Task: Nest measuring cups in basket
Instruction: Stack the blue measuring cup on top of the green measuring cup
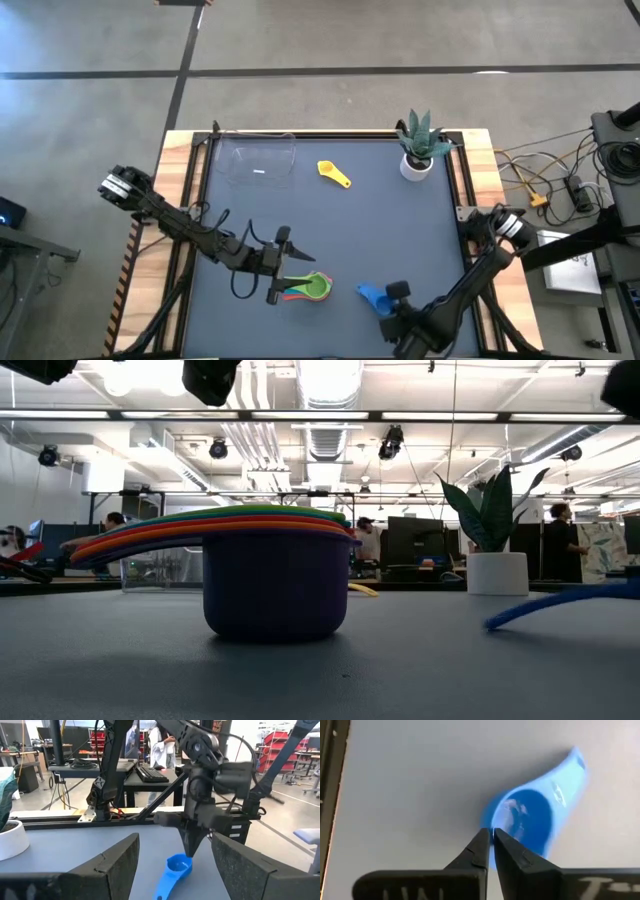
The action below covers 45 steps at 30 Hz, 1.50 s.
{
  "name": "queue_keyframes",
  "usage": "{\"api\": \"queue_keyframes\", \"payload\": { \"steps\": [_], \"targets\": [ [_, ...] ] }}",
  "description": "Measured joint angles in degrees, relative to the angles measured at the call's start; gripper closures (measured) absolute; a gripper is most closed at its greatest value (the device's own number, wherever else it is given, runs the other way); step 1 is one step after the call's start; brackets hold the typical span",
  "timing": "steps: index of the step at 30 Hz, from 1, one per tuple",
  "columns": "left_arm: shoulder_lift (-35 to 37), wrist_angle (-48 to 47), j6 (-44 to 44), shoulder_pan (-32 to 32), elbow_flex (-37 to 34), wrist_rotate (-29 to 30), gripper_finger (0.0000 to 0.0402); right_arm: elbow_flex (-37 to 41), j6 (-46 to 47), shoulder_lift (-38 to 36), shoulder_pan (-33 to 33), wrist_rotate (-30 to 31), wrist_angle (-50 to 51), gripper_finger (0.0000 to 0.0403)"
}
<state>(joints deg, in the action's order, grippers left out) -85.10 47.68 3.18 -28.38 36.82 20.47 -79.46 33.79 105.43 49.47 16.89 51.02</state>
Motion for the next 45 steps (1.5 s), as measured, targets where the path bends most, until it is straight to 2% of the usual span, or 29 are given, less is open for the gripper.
{"api": "queue_keyframes", "payload": {
  "steps": [8,17,26,35,45],
  "targets": [
    [0.0,-1.8,1.4,0.0,0.0,0.0,0.017,-1.1,-4.9,-1.7,-1.0,2.8,0.0,0.0394],
    [0.0,-2.2,1.4,0.0,0.0,0.1,0.017,-8.5,-10.5,-1.8,-1.1,8.9,5.4,0.0394],
    [0.0,-2.4,1.4,0.0,0.0,0.2,0.017,-12.0,-11.5,-1.8,-1.1,10.3,7.7,0.0395],
    [0.0,-2.4,1.4,0.0,0.0,0.2,0.017,-10.1,-8.1,-1.8,-1.1,9.2,8.0,0.0395],
    [0.0,-2.4,1.4,0.0,0.0,0.2,0.017,1.5,-3.0,-1.7,-1.1,5.0,-2.6,0.0395]
  ]
}}
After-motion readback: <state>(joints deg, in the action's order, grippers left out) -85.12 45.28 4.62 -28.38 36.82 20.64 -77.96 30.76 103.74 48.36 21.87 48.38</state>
